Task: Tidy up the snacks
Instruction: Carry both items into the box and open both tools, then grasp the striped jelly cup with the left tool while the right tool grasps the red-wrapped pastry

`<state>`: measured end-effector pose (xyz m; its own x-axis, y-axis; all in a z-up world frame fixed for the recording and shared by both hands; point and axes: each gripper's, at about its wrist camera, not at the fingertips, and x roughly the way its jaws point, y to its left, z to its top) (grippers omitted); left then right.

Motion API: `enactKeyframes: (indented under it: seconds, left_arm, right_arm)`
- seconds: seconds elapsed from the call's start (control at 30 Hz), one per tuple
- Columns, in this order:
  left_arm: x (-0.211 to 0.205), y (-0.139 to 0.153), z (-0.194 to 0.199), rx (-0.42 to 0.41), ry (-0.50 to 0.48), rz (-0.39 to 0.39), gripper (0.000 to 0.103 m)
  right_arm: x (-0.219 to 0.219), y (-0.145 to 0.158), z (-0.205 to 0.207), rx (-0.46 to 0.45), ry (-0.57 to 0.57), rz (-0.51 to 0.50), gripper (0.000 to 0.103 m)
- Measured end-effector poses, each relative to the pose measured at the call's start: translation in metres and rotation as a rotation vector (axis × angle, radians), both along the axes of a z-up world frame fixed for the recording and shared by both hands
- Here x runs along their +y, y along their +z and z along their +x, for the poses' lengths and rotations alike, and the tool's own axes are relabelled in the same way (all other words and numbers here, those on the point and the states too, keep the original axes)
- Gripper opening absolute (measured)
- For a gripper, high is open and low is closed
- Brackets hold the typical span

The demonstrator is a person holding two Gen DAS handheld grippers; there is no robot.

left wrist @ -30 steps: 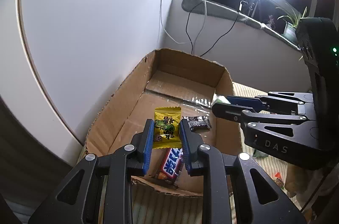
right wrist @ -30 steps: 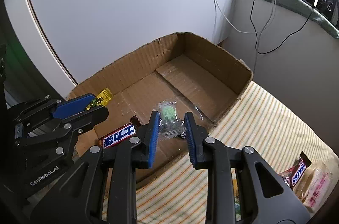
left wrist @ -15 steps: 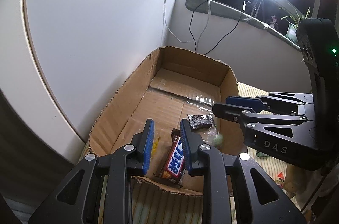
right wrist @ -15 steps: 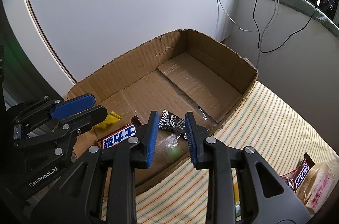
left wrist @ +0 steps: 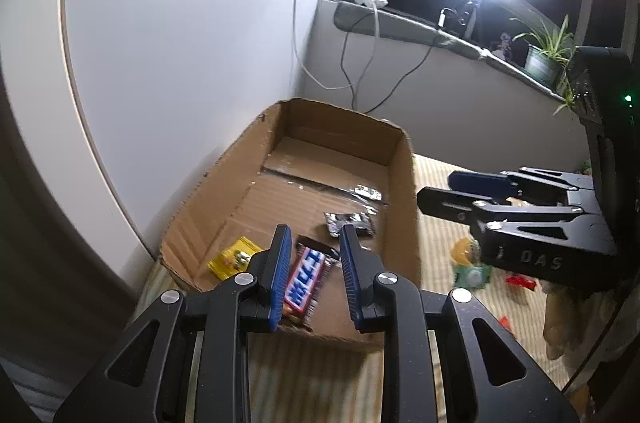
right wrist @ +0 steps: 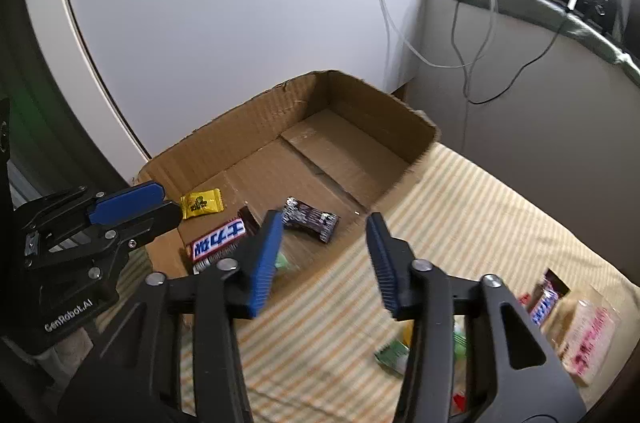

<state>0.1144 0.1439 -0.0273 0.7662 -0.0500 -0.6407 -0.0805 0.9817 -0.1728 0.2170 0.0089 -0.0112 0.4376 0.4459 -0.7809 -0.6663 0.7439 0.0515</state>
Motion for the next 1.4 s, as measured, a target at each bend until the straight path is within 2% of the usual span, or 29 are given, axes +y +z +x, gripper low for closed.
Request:
enactKeyframes:
  seconds: [0.13, 0.27, 0.37, 0.43, 0.47, 0.77, 1.0, 1.4]
  left_arm:
    - [-0.013, 0.004, -0.009, -0.007, -0.022, -0.007, 0.028]
    - [-0.032, 0.004, -0.018, -0.006, -0.064, -0.016, 0.036]
    - [-0.047, 0.001, -0.024, 0.002, -0.097, -0.018, 0.037]
    - [-0.059, -0.001, -0.027, 0.012, -0.123, -0.026, 0.045]
    - [-0.064, -0.002, -0.029, 0.015, -0.136, -0.029, 0.045]
    - [-0.118, -0.021, -0.038, 0.071, -0.263, -0.039, 0.049]
    - [-0.154, -0.038, -0.037, 0.121, -0.337, -0.023, 0.051]
    - [-0.169, -0.057, -0.026, 0.162, -0.355, 0.009, 0.051]
  right_arm:
    - [-0.026, 0.009, -0.008, -0.017, -0.025, 0.007, 0.053]
    - [-0.060, 0.017, -0.015, -0.034, -0.064, 0.018, 0.069]
    - [-0.087, 0.019, -0.021, -0.046, -0.091, 0.018, 0.070]
    - [-0.103, 0.019, -0.024, -0.043, -0.112, 0.012, 0.074]
    - [-0.114, 0.018, -0.026, -0.041, -0.128, 0.008, 0.077]
    - [-0.176, -0.009, -0.038, 0.008, -0.176, -0.054, 0.078]
    - [-0.188, -0.031, -0.040, 0.062, -0.193, -0.060, 0.078]
    - [-0.175, -0.050, -0.015, 0.127, -0.226, -0.039, 0.078]
